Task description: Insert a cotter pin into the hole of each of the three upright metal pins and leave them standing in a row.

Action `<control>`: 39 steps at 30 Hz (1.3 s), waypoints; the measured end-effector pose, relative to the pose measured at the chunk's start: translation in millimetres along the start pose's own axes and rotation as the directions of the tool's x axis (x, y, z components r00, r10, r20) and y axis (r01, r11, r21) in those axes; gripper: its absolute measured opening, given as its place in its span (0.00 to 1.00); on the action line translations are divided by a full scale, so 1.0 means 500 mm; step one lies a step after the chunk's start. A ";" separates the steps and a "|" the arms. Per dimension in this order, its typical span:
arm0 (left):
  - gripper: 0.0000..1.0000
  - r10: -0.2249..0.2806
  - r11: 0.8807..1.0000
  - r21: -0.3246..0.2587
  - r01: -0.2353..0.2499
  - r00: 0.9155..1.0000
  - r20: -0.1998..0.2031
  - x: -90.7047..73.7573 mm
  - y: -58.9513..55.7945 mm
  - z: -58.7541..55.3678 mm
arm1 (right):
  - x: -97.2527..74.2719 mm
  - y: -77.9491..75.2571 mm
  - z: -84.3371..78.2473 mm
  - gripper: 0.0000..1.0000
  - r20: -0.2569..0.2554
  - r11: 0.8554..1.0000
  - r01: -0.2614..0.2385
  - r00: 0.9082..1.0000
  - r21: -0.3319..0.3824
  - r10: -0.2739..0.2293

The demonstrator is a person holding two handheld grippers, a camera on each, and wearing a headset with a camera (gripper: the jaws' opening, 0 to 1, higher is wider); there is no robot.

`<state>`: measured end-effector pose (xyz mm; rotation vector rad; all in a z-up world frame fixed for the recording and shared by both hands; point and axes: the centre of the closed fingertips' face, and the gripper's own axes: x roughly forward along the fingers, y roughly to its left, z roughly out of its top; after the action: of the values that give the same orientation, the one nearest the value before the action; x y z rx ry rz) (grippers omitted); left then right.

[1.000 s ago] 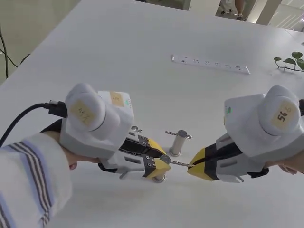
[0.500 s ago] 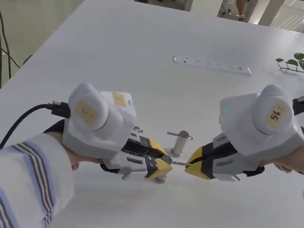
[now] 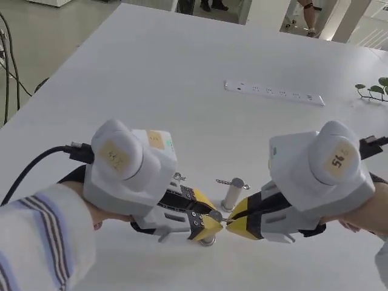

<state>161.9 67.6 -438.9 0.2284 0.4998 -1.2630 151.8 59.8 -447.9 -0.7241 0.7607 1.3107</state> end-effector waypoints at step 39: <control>0.10 0.009 1.000 0.018 -0.008 1.000 -0.015 0.007 -0.001 0.002 | 0.020 -0.008 0.004 0.00 0.010 0.998 -0.002 1.000 -0.056 0.002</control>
<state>162.3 64.1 -439.7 0.2552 0.5002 -1.2588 157.1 66.5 -455.1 -0.7608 0.7188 1.3412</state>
